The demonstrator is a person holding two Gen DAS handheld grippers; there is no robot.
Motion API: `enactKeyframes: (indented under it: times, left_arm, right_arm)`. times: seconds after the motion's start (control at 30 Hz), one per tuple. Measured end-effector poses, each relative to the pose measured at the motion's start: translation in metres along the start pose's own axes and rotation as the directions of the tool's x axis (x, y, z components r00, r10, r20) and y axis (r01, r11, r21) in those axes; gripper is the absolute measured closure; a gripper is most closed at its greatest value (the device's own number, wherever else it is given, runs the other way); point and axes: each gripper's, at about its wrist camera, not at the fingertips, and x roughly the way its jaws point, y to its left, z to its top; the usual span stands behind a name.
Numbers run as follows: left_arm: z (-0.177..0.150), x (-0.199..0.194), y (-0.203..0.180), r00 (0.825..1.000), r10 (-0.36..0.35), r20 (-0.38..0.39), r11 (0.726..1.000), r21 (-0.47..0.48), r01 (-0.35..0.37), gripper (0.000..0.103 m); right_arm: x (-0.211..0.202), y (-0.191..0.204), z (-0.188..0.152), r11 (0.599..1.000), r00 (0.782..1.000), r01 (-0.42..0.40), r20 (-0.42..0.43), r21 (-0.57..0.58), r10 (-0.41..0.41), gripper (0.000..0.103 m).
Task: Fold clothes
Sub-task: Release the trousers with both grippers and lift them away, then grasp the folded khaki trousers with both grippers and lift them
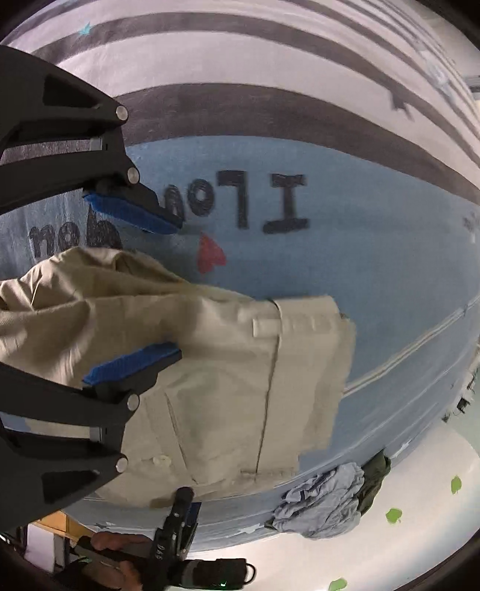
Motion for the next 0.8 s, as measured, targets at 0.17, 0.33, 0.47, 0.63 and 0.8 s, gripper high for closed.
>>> enactKeyframes:
  times: [0.17, 0.33, 0.47, 0.63, 0.8]
  left_arm:
    - [-0.007, 0.003, 0.0, 1.0, 0.007, -0.011, 1.0, 0.027, -0.007, 0.031]
    - [-0.016, 0.005, -0.003, 1.0, 0.003, -0.021, 1.0, 0.031, -0.002, 0.023]
    - [-0.017, 0.007, -0.001, 0.998, -0.049, -0.032, 0.999, 0.005, 0.049, 0.022]
    - [-0.022, 0.009, -0.005, 0.99, -0.138, -0.042, 0.99, 0.02, 0.139, 0.039]
    - [-0.028, 0.013, -0.014, 0.982, -0.178, -0.057, 0.983, 0.025, 0.18, 0.069]
  right_arm:
    - [0.002, 0.0, -0.006, 0.999, 0.998, 0.054, 0.022, 0.0, -0.054, 0.025]
    - [0.009, -0.003, -0.008, 0.999, 0.999, 0.036, 0.019, 0.0, -0.036, 0.019]
    - [0.011, -0.002, -0.008, 1.0, 1.0, -0.004, 0.003, -0.004, 0.004, 0.009]
    - [0.016, 0.014, -0.01, 0.994, 0.994, -0.112, -0.006, -0.011, 0.112, 0.011]
    - [0.02, 0.034, -0.013, 0.989, 0.99, -0.143, -0.001, -0.027, 0.143, 0.038]
